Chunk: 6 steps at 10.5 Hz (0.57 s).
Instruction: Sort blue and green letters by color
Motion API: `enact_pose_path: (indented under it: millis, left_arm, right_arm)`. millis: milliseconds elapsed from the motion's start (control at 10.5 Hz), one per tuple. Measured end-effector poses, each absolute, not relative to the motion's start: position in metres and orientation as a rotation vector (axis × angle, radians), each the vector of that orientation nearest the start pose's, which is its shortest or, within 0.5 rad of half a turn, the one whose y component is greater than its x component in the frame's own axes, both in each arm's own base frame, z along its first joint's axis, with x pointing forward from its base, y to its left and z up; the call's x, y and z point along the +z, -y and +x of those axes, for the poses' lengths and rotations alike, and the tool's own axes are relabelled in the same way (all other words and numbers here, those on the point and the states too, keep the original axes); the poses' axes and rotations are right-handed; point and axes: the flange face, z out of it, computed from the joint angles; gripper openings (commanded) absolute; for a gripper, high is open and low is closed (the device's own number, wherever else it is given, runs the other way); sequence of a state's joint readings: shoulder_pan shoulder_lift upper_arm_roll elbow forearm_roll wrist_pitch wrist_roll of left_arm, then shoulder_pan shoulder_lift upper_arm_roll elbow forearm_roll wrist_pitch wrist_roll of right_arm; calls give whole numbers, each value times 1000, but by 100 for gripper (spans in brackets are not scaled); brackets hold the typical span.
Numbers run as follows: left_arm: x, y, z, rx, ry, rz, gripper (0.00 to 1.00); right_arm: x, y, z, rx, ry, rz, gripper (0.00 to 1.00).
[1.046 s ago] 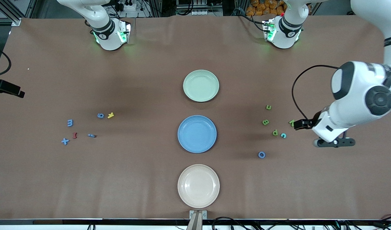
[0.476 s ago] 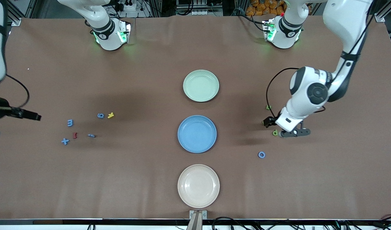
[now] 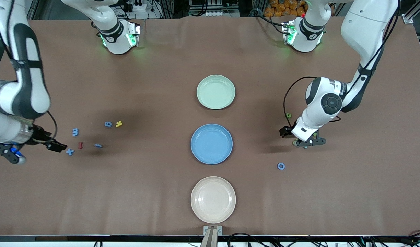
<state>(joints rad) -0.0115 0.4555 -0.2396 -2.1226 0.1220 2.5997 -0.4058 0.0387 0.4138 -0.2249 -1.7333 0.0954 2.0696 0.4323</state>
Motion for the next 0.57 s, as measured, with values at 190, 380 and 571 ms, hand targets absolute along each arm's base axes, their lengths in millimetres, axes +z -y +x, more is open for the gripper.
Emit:
enact_pose_path:
  millis: [190,380,571]
  left_arm:
    - [186,134,565,-54,96,-3168,100]
    - [169,129,572,-32,113,-3168,100]
    - [161,129,577,-24,119,-3171,100]
  right_arm:
    - [315,83,648,79,-1240,-2920,100]
    - [298,71,658,-2,-1556,-2763,100]
    - [283,59,667,-92,-1859,-2543,100]
